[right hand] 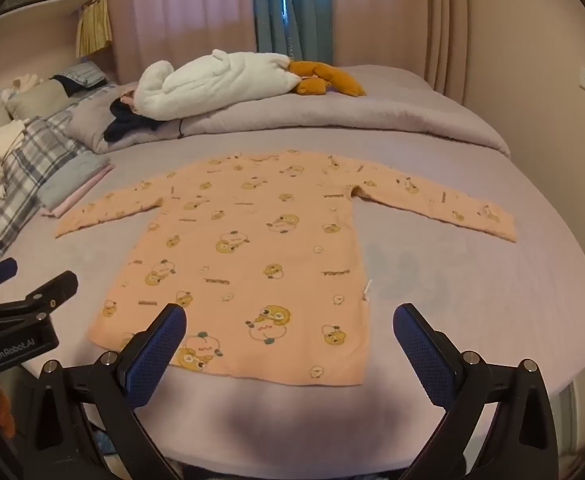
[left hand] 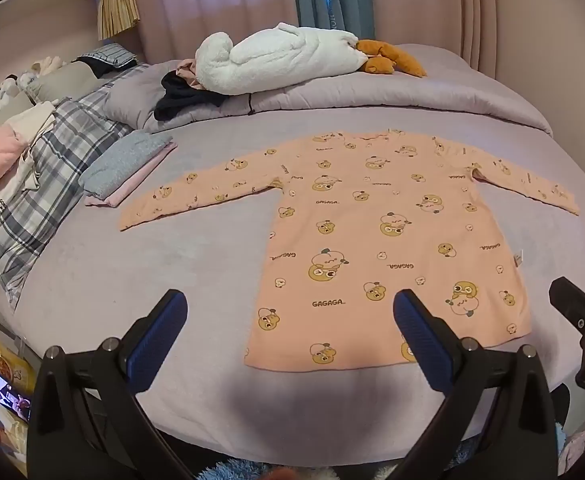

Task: Fold small clothes

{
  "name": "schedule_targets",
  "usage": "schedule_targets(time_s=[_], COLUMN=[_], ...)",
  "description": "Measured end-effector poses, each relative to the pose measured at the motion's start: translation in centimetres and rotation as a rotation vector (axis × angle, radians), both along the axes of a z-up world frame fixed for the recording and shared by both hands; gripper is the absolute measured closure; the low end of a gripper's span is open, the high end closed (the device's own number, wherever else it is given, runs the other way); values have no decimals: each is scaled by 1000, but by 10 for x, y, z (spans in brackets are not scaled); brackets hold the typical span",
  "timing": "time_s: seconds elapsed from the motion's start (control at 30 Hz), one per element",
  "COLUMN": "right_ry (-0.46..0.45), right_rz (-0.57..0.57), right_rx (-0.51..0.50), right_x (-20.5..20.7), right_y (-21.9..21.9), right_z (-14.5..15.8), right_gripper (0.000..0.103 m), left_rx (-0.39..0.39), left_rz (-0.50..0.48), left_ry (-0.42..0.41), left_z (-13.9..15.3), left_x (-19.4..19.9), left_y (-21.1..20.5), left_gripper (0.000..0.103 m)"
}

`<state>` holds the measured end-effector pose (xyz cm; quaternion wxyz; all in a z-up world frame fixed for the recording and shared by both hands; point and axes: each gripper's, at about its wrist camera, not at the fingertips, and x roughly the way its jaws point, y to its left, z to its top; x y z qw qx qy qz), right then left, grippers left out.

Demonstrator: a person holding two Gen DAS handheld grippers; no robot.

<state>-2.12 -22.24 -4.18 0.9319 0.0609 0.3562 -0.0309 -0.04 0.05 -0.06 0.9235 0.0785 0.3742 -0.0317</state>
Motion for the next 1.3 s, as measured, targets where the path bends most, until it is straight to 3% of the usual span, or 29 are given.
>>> schedule_targets(time_s=[1.3], right_ry=[1], right_rz=[7], right_rx=[-2], right_x=[2], right_y=[5], right_z=[-3], right_gripper=[1], left_rx=[8], left_rz=[-4], left_ry=[28], left_z=[-13], left_x=[2], left_y=[-2], left_gripper=[0])
